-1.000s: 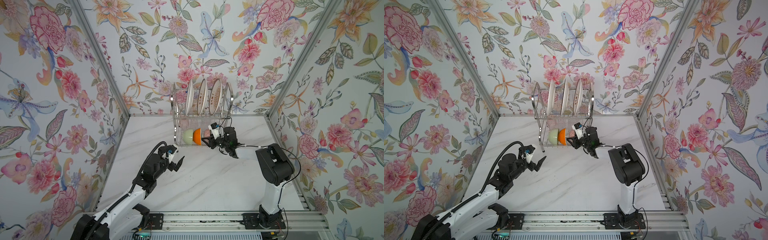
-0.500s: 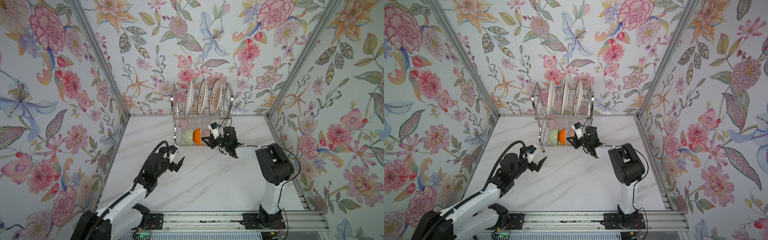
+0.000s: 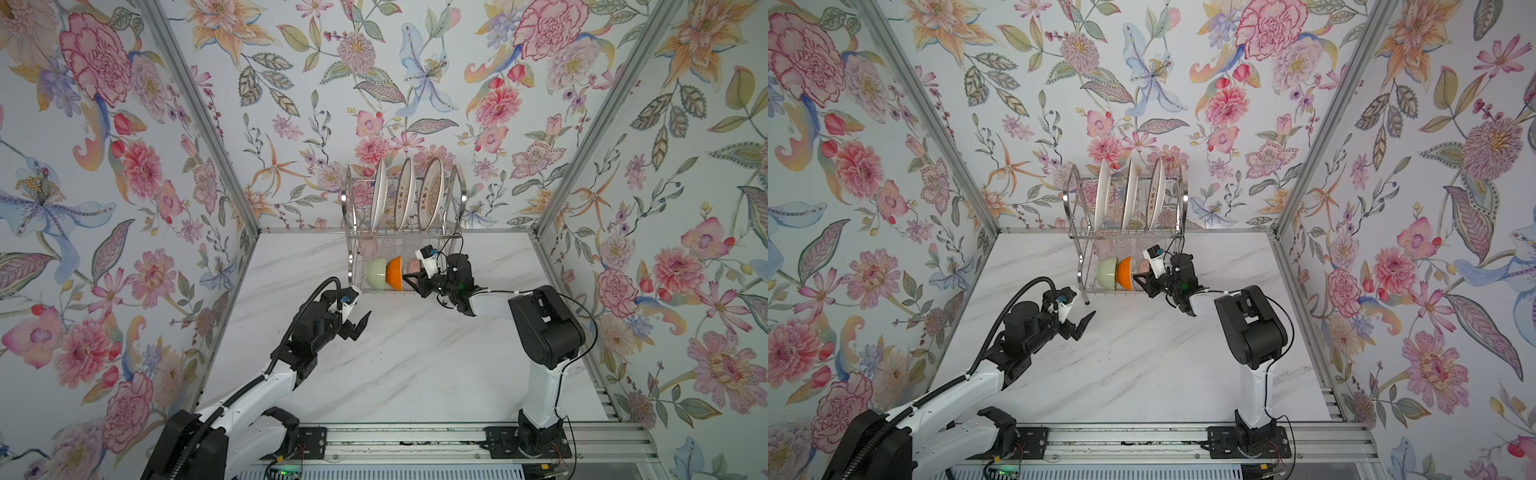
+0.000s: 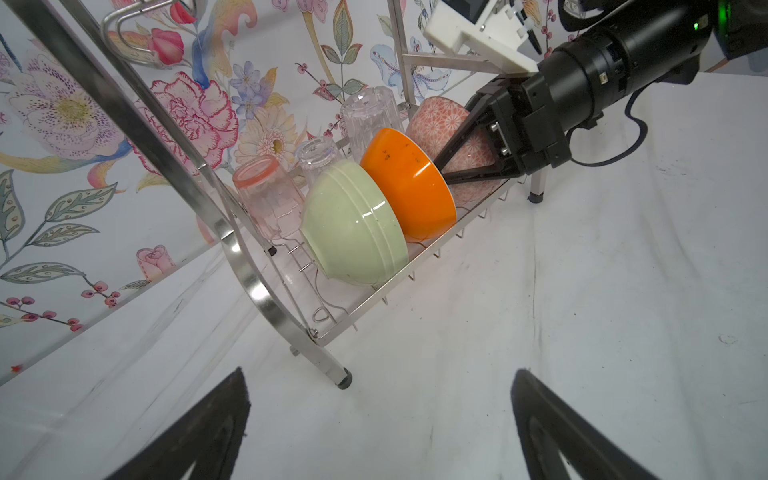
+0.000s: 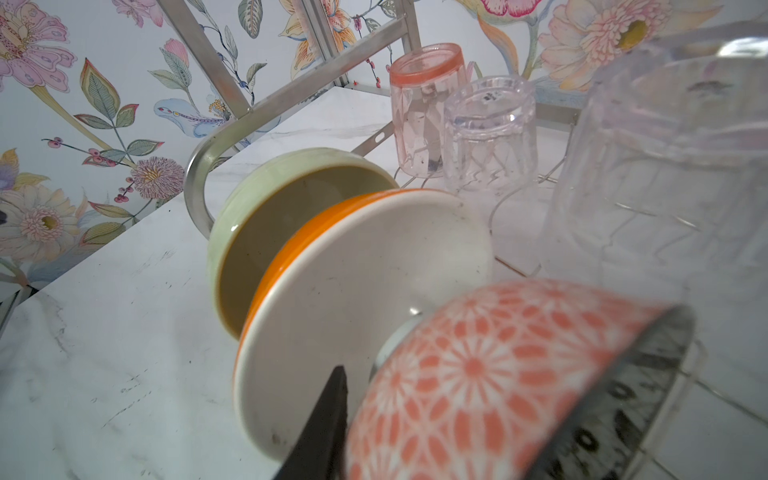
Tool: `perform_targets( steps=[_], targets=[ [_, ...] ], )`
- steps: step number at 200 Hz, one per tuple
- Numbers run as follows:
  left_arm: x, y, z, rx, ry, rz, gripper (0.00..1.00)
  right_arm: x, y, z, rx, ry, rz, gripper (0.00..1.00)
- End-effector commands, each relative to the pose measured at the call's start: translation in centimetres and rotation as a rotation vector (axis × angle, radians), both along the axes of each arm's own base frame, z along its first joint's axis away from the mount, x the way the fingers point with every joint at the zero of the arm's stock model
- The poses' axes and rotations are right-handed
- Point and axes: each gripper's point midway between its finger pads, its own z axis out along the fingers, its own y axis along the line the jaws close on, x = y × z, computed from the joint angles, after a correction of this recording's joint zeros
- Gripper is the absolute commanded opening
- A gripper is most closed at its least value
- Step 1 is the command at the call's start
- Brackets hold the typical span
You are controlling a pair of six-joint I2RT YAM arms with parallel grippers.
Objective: Unload the mixed dishes from the dish rack
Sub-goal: 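Close the right gripper on the pink-patterned bowl's rim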
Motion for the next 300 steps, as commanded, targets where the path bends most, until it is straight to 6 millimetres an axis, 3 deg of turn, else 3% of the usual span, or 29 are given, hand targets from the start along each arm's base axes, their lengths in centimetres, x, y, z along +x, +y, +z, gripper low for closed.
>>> perform_targets(
  steps=[1,88,147,300],
  targets=[
    [0.4,-0.8,1.9,-0.028,-0.045,-0.016,0.99,0.5,-0.2,0.1,0.016,-0.020,-0.007,0.23],
    [-0.1,-0.8,1.8,-0.029,-0.022,-0.026,0.99,0.6,-0.3,0.4,0.040,-0.039,0.013,0.17],
    [-0.1,-0.7,2.7,-0.053,-0.042,-0.007,0.99,0.6,-0.2,1.7,0.076,-0.063,0.028,0.12],
    [-0.3,-0.1,2.6,-0.058,-0.052,0.024,0.99,0.5,-0.5,6.0,0.246,-0.136,-0.023,0.03]
  ],
)
